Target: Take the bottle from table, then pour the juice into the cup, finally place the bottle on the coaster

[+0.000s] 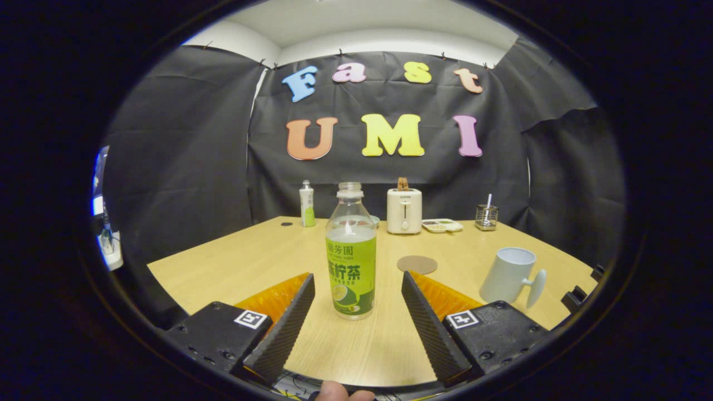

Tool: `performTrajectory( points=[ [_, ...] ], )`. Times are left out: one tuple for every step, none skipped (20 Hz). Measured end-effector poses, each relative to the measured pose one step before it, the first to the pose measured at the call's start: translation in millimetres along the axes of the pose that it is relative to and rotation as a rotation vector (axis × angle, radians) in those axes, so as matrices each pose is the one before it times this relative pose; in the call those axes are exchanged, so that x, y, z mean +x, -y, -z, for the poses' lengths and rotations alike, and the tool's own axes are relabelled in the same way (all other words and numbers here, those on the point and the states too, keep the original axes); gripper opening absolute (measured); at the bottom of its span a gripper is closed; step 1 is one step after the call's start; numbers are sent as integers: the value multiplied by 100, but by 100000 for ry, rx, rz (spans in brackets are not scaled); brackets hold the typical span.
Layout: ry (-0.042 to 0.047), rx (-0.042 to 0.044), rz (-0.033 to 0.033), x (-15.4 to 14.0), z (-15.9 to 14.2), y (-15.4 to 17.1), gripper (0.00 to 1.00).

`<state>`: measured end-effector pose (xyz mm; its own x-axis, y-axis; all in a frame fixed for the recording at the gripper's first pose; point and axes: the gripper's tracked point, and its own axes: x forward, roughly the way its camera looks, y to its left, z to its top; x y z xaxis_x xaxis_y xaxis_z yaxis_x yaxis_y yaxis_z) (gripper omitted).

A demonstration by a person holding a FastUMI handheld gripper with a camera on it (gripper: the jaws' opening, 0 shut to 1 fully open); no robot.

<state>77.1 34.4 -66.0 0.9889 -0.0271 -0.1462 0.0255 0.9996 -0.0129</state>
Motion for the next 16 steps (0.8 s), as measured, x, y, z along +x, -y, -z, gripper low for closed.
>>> performTrajectory(
  points=[
    [-1153, 5, 856, 661, 105, -110, 100],
    [-1392, 265, 330, 666, 257, -235, 100],
    [-709, 13, 141, 592, -29, -310, 100],
    [-1344, -358, 182, 721, 84, -233, 100],
    [-1451, -678, 408, 634, 157, -173, 100],
    [-1228, -796, 335, 533, 164, -186, 100],
    [-1128, -765, 622, 472, 75, 27, 100],
    [-1169, -779, 249, 313, 198, -145, 100],
    [-836, -648, 412, 318, -12, -48, 100],
    [-875, -156, 716, 360, 84, 144, 100],
    [-472, 195, 288, 243, -116, 148, 100],
    [-398, 509, 8, 307, -53, -89, 100],
    [-522, 500, 201, 316, -17, 98, 100],
    [-550, 239, 373, 326, -1, 50, 100],
    [-698, 118, 400, 163, -64, 35, 100],
    [-502, 3, 169, 320, 113, 16, 100]
  ],
)
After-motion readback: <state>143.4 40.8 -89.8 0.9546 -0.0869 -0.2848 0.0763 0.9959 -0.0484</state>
